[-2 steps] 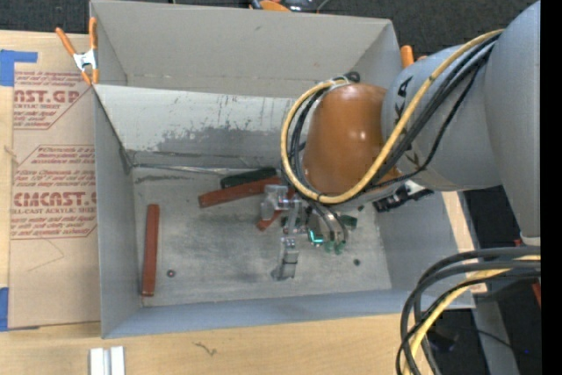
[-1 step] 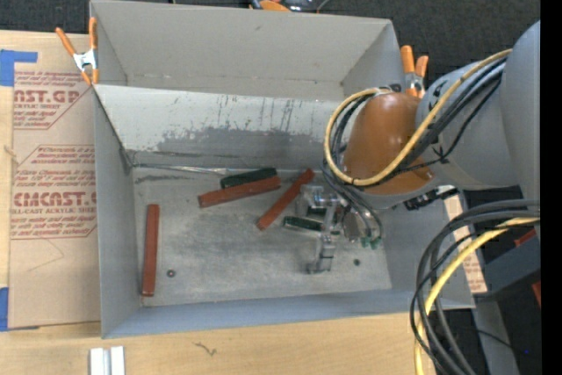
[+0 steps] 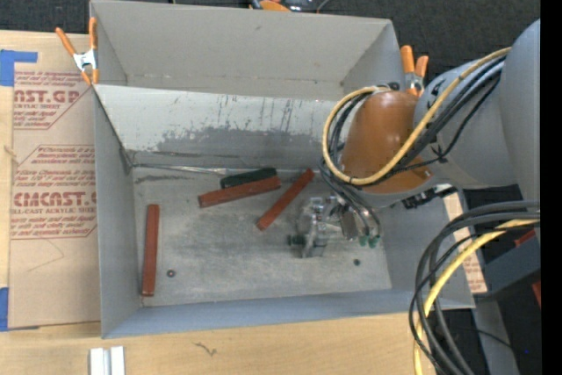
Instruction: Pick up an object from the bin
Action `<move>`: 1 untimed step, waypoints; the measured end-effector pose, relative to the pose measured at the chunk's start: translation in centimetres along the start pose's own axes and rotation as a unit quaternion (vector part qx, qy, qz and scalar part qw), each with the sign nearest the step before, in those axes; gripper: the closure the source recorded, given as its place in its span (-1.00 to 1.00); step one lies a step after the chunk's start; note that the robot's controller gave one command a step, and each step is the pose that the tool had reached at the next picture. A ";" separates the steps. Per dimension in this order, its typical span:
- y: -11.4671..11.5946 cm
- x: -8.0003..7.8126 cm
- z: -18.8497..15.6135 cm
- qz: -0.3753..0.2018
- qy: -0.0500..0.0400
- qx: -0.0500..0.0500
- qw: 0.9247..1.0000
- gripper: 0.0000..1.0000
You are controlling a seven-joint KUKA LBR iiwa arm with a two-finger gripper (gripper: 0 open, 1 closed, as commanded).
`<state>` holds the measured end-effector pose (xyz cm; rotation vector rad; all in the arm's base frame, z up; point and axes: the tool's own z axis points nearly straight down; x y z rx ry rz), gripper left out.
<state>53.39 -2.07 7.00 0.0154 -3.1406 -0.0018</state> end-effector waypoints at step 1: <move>-2.7 -2.2 -14.5 -0.001 -0.006 0.002 1.000 1.00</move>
Offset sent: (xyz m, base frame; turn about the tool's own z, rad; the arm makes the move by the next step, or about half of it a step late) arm 0.0195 -0.0262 0.1402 -0.0035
